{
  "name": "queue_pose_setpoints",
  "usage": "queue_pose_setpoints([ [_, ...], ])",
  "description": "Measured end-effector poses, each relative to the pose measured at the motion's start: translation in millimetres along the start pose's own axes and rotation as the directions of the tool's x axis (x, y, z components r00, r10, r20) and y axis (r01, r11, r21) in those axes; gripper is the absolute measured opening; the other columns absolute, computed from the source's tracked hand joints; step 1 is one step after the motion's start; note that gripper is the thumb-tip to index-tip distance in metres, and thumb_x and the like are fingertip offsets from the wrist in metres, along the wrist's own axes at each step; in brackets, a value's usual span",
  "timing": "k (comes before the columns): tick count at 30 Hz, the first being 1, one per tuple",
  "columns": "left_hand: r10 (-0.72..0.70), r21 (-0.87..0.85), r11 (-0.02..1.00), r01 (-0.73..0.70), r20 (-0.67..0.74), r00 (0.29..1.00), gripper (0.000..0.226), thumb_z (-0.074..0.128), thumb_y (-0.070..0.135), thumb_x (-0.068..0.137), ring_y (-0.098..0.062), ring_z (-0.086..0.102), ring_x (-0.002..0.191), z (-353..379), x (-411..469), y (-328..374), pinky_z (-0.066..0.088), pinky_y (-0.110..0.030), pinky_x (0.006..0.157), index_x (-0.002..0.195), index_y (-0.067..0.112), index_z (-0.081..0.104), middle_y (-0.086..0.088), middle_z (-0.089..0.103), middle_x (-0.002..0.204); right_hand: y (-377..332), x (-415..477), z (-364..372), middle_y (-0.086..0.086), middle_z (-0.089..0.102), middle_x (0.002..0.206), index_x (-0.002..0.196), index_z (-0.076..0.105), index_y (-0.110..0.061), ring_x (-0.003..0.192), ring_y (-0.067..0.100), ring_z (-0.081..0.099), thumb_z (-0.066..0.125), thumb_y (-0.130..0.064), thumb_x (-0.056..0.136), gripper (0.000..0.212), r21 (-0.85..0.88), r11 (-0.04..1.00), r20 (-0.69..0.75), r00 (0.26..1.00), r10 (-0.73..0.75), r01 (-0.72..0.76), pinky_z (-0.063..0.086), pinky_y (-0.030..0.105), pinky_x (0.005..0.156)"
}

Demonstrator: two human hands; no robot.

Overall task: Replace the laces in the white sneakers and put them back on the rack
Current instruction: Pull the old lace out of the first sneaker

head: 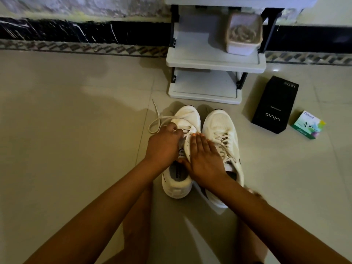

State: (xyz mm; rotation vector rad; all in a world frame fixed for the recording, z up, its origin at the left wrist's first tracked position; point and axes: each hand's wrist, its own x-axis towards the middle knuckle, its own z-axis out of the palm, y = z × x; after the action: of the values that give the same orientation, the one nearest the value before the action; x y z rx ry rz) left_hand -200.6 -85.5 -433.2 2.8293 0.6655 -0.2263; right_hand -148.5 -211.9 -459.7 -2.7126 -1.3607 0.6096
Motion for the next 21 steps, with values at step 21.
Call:
queue_pose_setpoints([
  [21, -0.117, -0.518, 0.855, 0.033, -0.131, 0.984, 0.009, 0.067, 0.011, 0.082, -0.02, 0.057, 0.098, -6.5, 8.0, -3.6, 0.04, -0.022, 0.079, 0.088, 0.007, 0.072, -0.008, 0.061, 0.105, -5.6, -3.5, -1.8, 0.022, -0.002, 0.156, 0.148, -0.007, 0.001, 0.146, 0.03, 0.005, 0.02, -0.05, 0.099, 0.075, -0.002, 1.0, 0.016, 1.0, -0.011, 0.011, 0.003, 0.036, 0.117],
])
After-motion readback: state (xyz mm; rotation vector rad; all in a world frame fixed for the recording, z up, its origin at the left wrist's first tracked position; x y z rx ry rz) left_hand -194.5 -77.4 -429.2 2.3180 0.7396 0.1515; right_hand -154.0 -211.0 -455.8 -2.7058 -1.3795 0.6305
